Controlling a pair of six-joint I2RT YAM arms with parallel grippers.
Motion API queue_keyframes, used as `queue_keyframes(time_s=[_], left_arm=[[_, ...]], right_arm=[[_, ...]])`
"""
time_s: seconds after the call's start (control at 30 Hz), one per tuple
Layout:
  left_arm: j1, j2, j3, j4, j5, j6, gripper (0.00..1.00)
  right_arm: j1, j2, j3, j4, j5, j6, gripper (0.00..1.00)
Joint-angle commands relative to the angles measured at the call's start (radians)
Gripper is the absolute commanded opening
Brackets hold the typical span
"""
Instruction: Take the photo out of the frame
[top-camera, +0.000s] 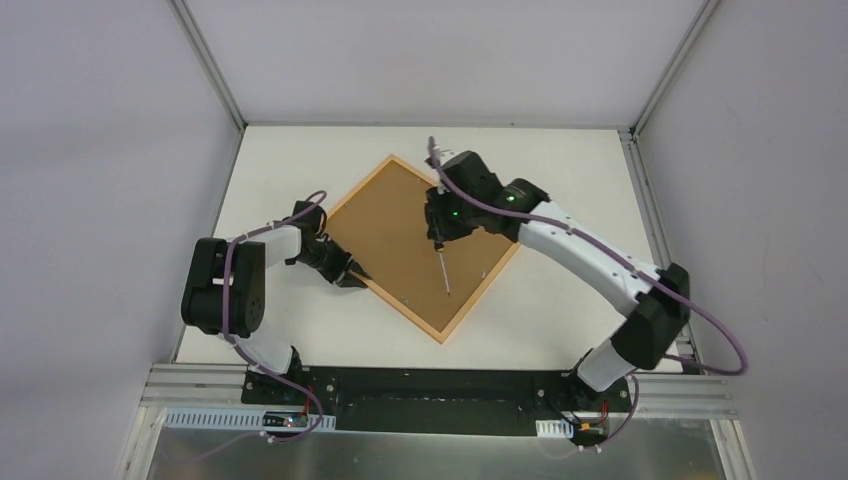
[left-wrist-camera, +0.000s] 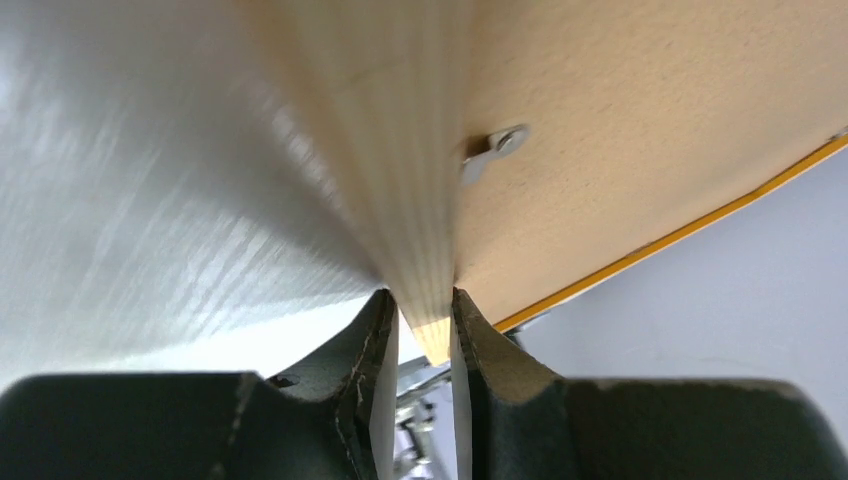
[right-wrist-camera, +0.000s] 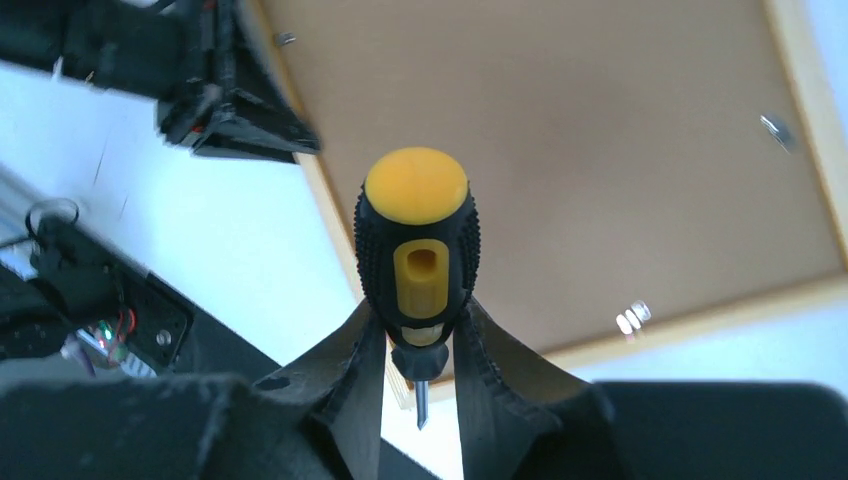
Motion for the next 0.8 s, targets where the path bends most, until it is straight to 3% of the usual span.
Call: queue_keyframes(time_s=[0.0, 0.17, 0.3, 0.4, 0.43, 0.53, 0.63, 0.7, 0.77], left_arm=[[-0.004, -0.056, -0.108, -0.026, -0.122, -0.296, 0.00], [-0.060, -0.166, -0.154, -0.013, -0.174, -0.578, 0.00], [-0.211, -0.251, -0.168, 0.009, -0.271, -0.867, 0.00], [-0.306, -0.232, -0.091, 0.019, -0.319, -0.863, 0.00], [-0.332, -0.223, -0.065, 0.018, -0.327, -0.839, 0.05], [-0.408, -0.220, -0.011, 0.017, -0.316, -0.754, 0.39], [-0.475, -0.242, 0.056, -0.007, -0.323, -0.545, 0.78], [-0.512, -0.280, 0.095, -0.061, -0.364, -0.350, 0.97], [-0.509, -0.314, 0.115, -0.116, -0.376, -0.200, 0.99]], right_arm=[[-0.078, -0.205, -0.123, -0.078, 0.215, 0.275, 0.00], [-0.158, -0.399, -0.250, -0.176, 0.209, 0.344, 0.00], [-0.167, -0.511, -0.312, -0.239, 0.201, 0.339, 0.00], [-0.167, -0.590, -0.385, -0.224, 0.188, 0.353, 0.00], [-0.168, -0.609, -0.403, -0.218, 0.177, 0.368, 0.00], [-0.168, -0.650, -0.434, -0.213, 0.139, 0.420, 0.00], [-0.166, -0.684, -0.484, -0.179, 0.104, 0.448, 0.00], [-0.168, -0.700, -0.513, -0.165, 0.101, 0.443, 0.00], [-0.168, -0.706, -0.527, -0.165, 0.094, 0.430, 0.00]])
